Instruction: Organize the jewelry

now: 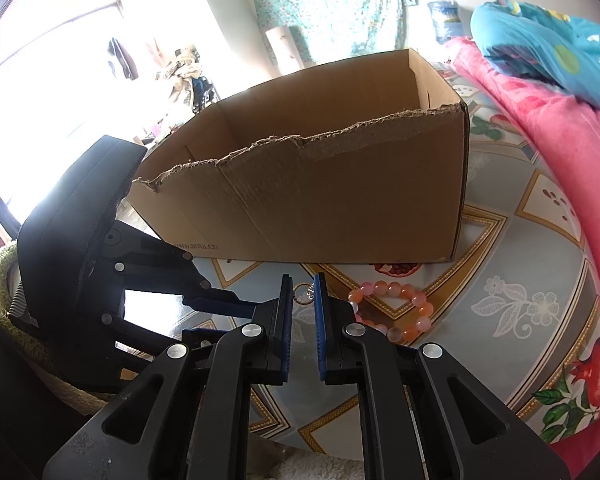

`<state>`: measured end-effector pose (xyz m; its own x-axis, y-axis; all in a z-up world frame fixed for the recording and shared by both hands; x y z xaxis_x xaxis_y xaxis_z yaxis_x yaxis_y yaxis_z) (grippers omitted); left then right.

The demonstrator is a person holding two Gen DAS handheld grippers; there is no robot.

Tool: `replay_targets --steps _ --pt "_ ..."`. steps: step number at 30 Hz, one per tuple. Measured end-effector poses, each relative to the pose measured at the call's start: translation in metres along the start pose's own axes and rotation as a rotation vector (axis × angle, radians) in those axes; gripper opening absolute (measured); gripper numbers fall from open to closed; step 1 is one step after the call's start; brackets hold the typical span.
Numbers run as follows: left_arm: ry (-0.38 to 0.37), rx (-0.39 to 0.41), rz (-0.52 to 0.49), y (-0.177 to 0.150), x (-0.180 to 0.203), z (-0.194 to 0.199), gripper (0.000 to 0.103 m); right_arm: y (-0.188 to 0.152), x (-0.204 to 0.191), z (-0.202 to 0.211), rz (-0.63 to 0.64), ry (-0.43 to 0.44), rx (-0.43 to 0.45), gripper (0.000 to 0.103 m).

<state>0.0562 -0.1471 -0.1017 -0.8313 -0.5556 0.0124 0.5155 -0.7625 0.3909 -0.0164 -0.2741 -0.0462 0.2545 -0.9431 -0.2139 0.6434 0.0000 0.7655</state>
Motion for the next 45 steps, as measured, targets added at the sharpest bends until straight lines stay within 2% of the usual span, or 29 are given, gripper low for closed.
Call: replay_targets --steps 22,29,33,36,39,41,43,45 --pt "0.021 0.028 0.019 -0.003 0.001 0.014 0.02 0.004 0.0 0.002 0.004 -0.002 0.006 0.008" --pt "-0.022 0.111 0.059 0.006 -0.003 0.048 0.02 0.018 -0.002 0.021 0.013 -0.003 0.049 0.008" --pt "-0.072 0.194 0.089 0.02 -0.008 0.083 0.02 0.041 -0.007 0.042 0.041 -0.002 0.114 0.008" --pt "-0.081 0.266 0.105 0.032 -0.015 0.112 0.02 0.066 -0.013 0.057 0.066 0.01 0.175 0.008" --pt "-0.053 0.334 0.123 0.05 -0.03 0.135 0.02 0.092 -0.017 0.063 0.107 0.002 0.224 0.008" --pt "0.005 0.359 0.13 0.059 -0.045 0.141 0.02 0.108 -0.016 0.059 0.124 -0.005 0.24 0.009" --pt "0.055 0.361 0.149 0.067 -0.063 0.138 0.02 0.12 -0.013 0.045 0.146 -0.023 0.23 0.009" --pt "0.11 0.345 0.176 0.073 -0.083 0.127 0.02 0.127 -0.005 0.024 0.151 -0.048 0.185 0.009"
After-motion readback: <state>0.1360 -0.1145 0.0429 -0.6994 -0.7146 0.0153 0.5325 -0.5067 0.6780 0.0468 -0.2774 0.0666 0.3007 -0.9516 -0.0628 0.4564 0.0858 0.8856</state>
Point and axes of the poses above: each gripper's, at about its wrist camera, not at the fingertips, and z roughly against the way its jaws point, x to its right, y to its top, the point moved 8 cm from there along -z, roughly the way its jaws point, and after that the axes turned 9 degrees about z, right-handed, at the moved point
